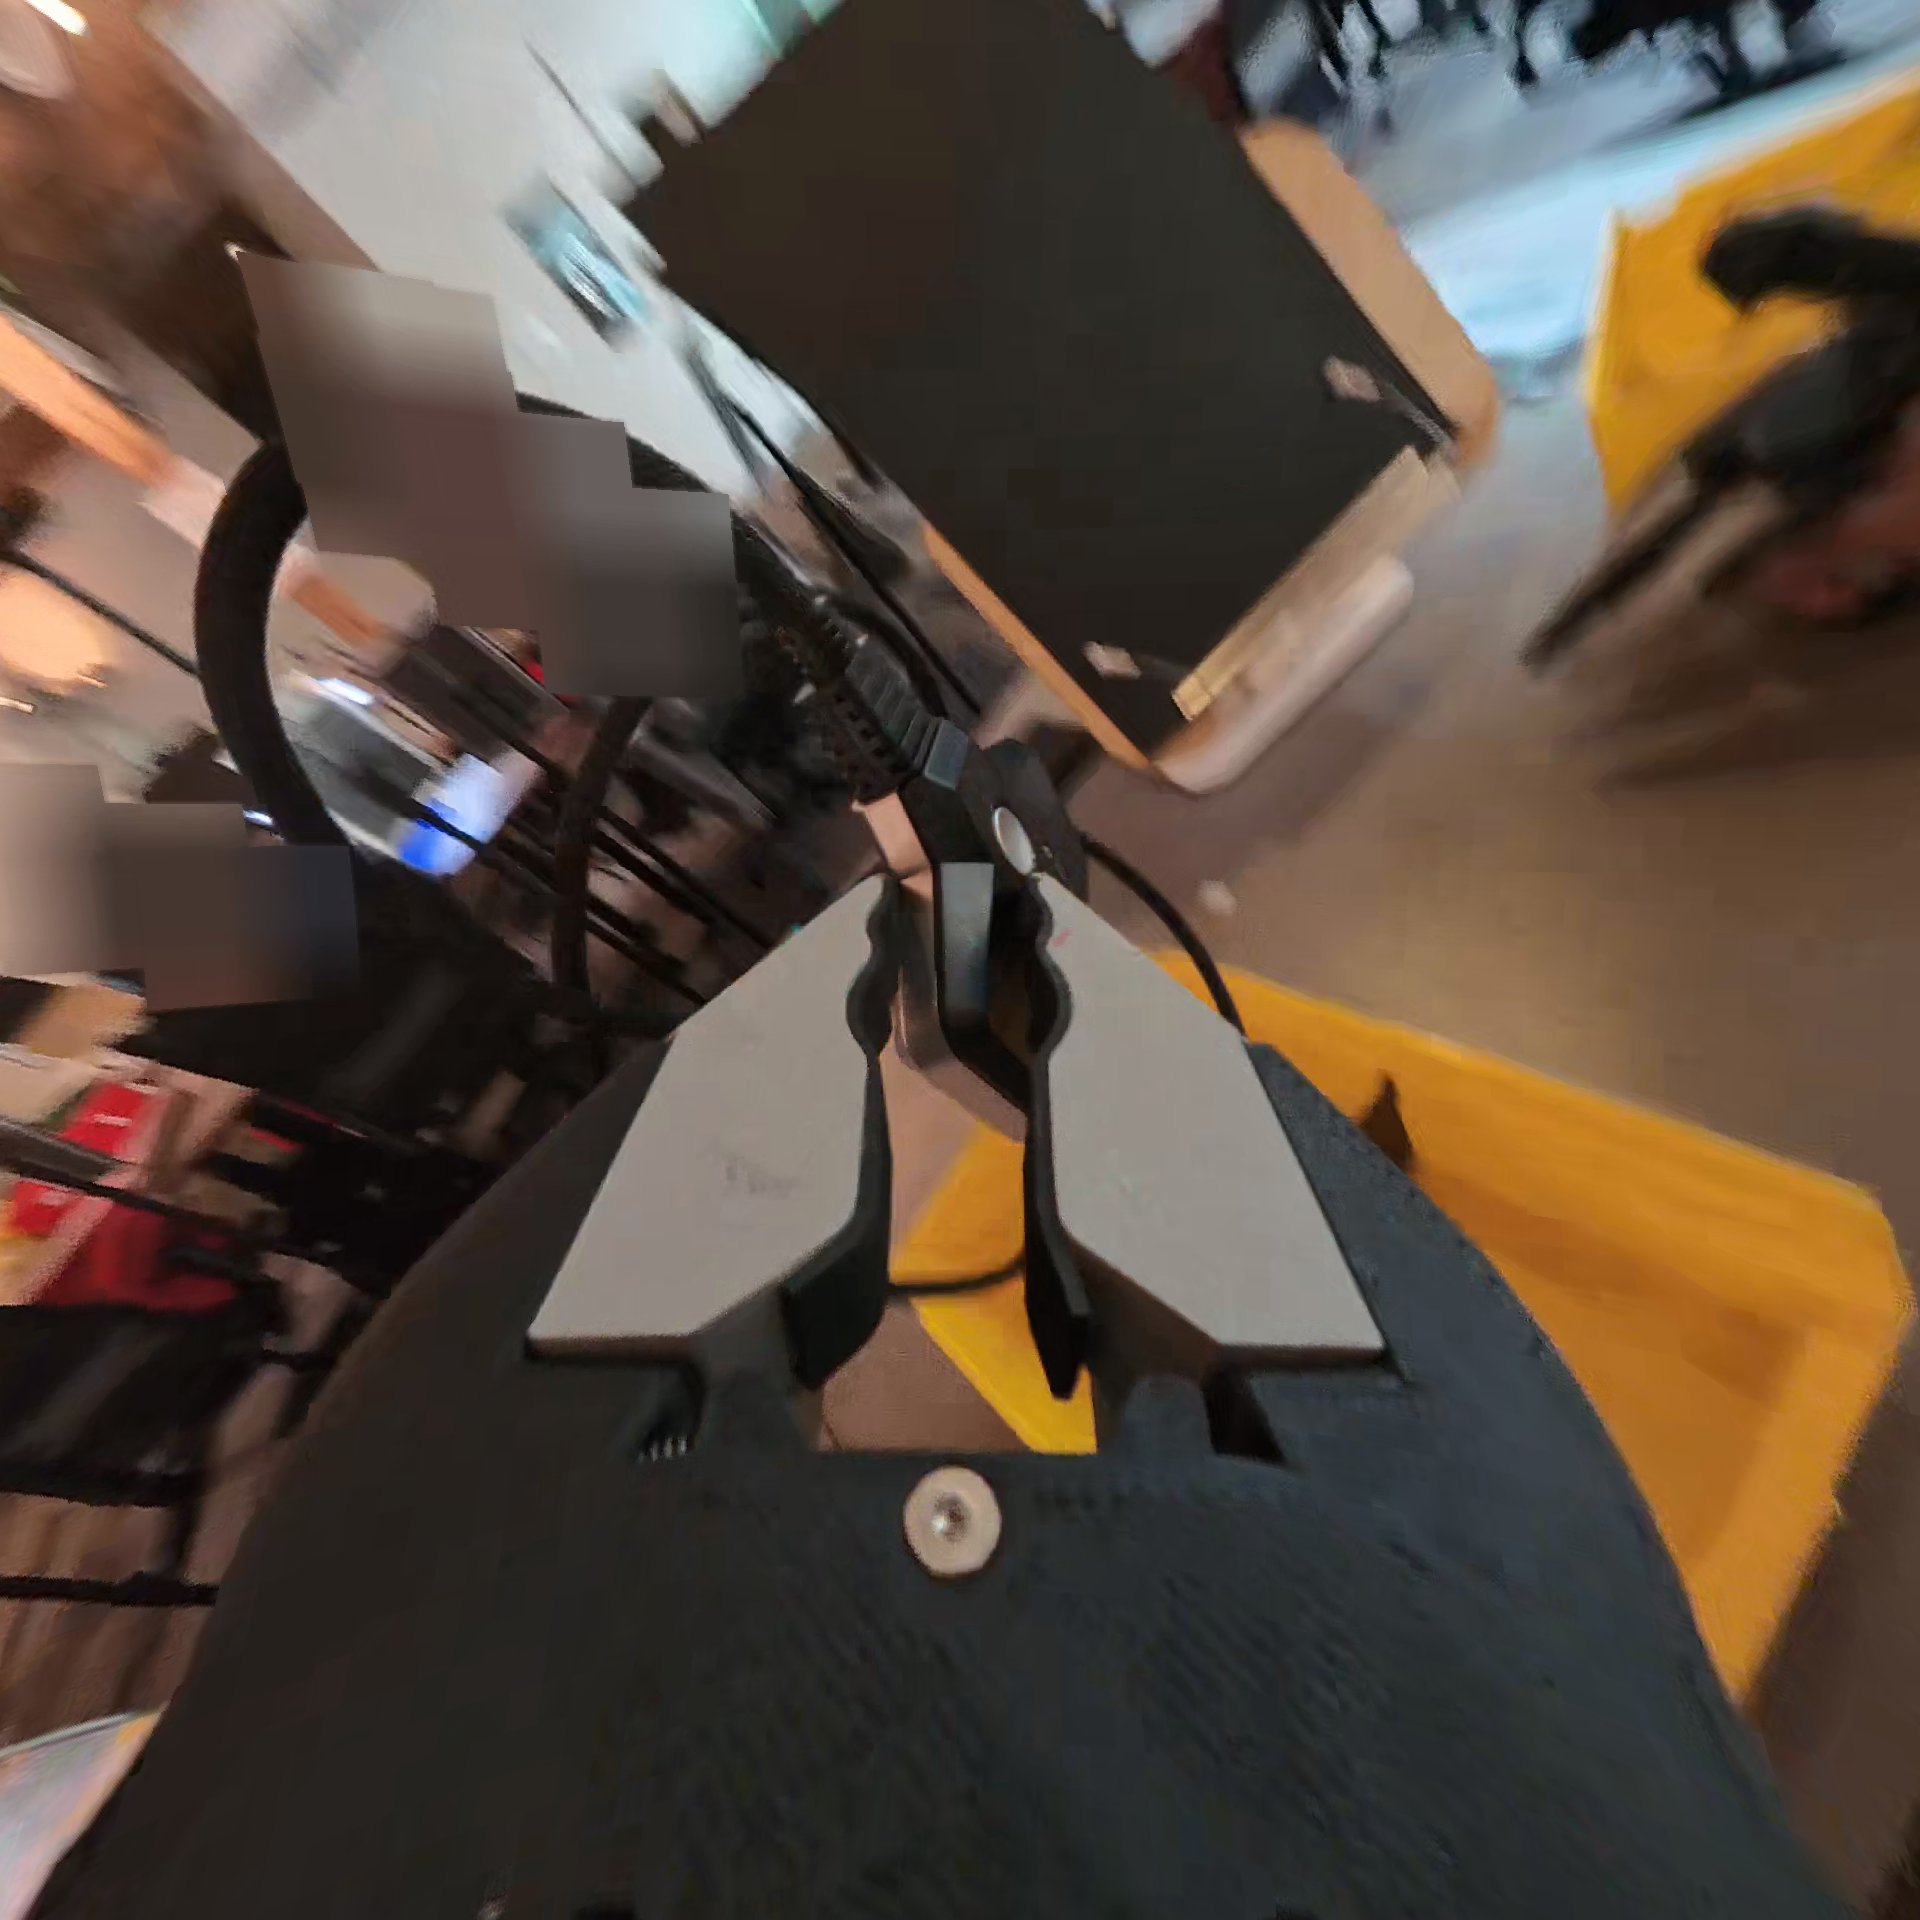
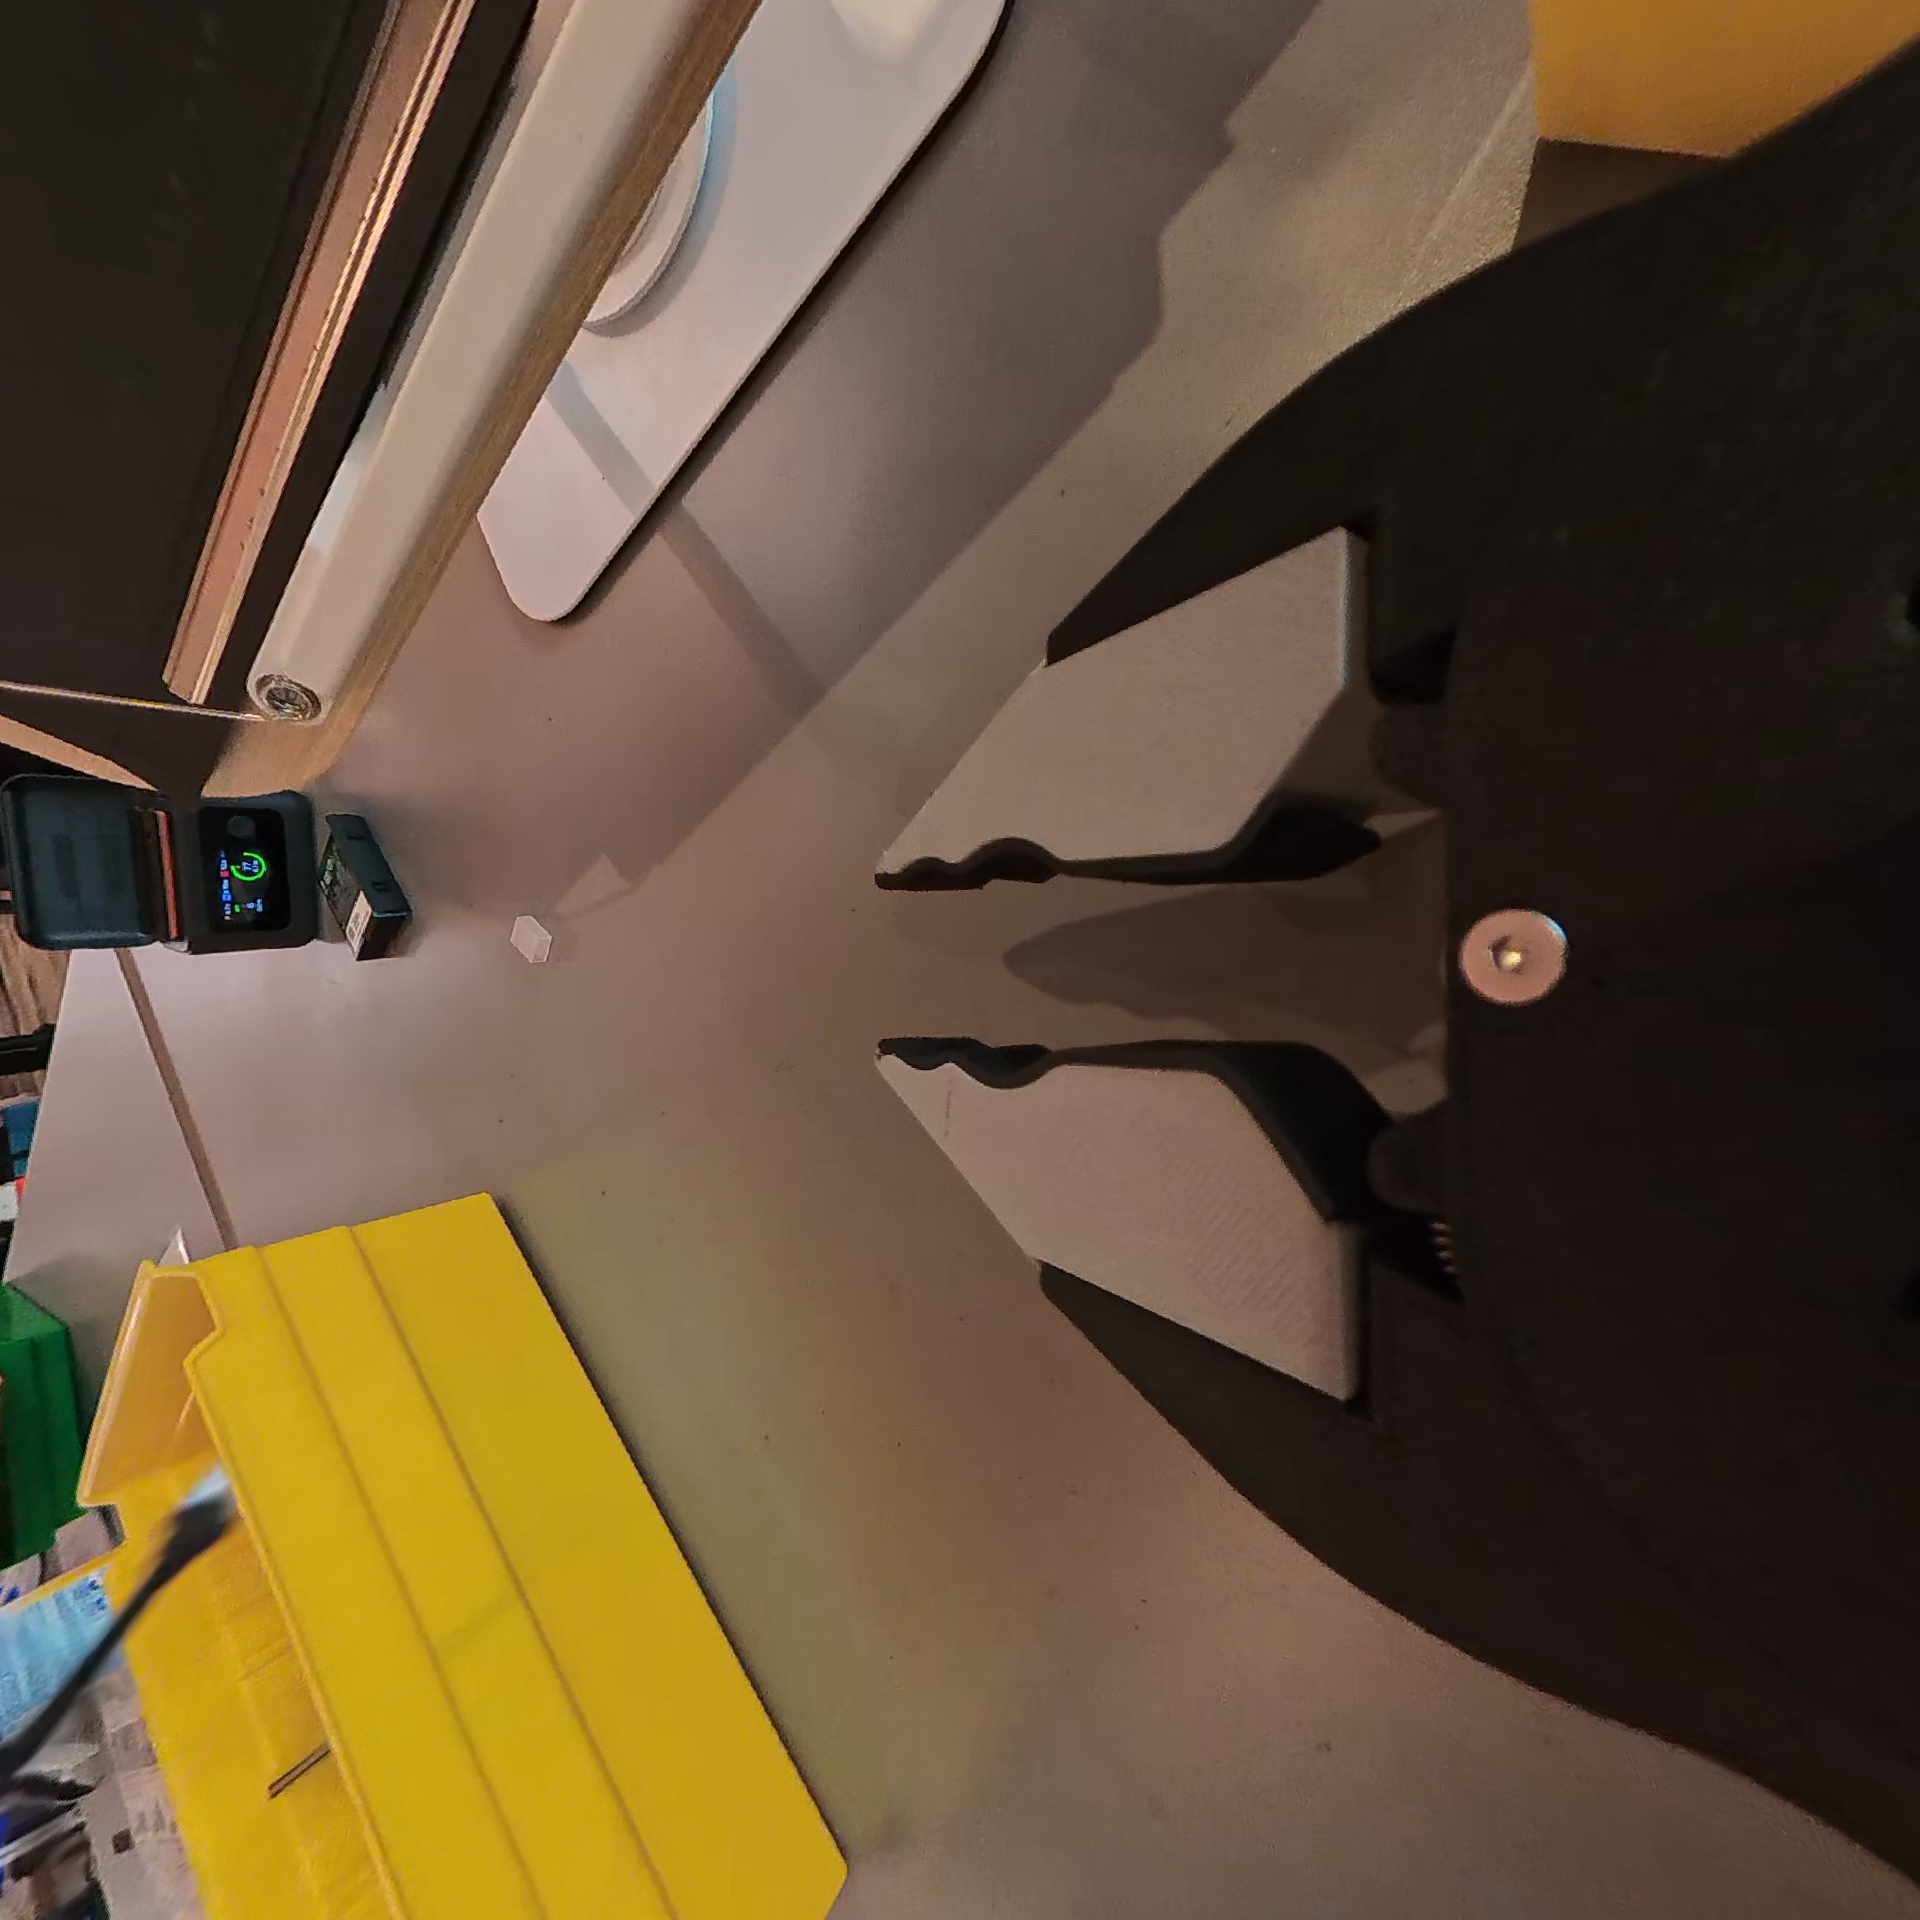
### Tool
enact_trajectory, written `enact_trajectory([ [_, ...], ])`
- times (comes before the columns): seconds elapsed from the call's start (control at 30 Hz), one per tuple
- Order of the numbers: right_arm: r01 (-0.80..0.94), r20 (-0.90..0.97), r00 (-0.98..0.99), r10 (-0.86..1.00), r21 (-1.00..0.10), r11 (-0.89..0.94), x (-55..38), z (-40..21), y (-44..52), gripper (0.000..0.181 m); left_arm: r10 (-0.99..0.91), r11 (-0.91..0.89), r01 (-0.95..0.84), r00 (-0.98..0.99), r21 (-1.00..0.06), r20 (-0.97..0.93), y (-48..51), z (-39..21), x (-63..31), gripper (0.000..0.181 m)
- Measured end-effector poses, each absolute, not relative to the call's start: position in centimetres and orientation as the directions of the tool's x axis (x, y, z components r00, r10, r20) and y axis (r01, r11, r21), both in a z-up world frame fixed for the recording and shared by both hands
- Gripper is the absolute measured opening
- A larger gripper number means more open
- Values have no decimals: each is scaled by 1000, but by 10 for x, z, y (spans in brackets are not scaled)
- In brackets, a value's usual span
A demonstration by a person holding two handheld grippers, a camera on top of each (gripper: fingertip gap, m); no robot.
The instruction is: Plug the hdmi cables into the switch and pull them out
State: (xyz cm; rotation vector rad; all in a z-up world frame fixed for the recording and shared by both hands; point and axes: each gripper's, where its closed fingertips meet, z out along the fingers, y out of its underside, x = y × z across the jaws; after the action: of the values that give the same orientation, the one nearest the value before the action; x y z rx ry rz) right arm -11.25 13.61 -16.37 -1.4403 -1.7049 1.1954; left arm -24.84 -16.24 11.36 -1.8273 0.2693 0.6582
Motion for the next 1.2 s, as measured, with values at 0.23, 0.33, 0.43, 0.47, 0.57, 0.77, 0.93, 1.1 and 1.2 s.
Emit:
enact_trajectory([
  [0.23, 423, -107, -229, 968, -906, 0, -112, -163, 137, 25, 275, 13, -590, 778, -807, -565, -143, 234, -164, 19],
  [0.33, 415, -101, -226, 969, -910, 2, -112, -162, 137, 24, 135, 9, -579, 809, -815, -572, -99, 214, -128, 19],
  [0.43, 399, -89, -221, 971, -917, 6, -112, -158, 139, 24, -51, 3, -502, 863, -865, -502, -48, 170, -93, 19],
  [0.47, 389, -88, -223, 971, -921, 6, -112, -155, 139, 24, -113, -2, -475, 874, -880, -472, -31, 153, -83, 19],
  [0.57, 361, -93, -224, 970, -932, -6, -111, -149, 141, 25, -286, 30, -359, 891, -933, -352, 10, 112, -44, 19],
  [0.77, 343, -168, -223, 960, -936, -84, -111, -146, 150, 28, -513, 147, -181, 827, -973, -231, 57, 89, 11, 18],
  [0.93, 337, -236, -218, 947, -929, -154, -114, -144, 160, 27, -495, 170, -227, 822, -959, -282, 78, 115, 11, 18],
  [1.1, 326, -262, -210, 942, -927, -185, -116, -143, 165, 28, -368, 165, -355, 844, -920, -391, 62, 155, -13, 19],
  [1.2, 309, -275, -222, 936, -930, -199, -115, -138, 164, 29, -288, 166, -367, 870, -915, -401, 48, 167, -34, 19],
])
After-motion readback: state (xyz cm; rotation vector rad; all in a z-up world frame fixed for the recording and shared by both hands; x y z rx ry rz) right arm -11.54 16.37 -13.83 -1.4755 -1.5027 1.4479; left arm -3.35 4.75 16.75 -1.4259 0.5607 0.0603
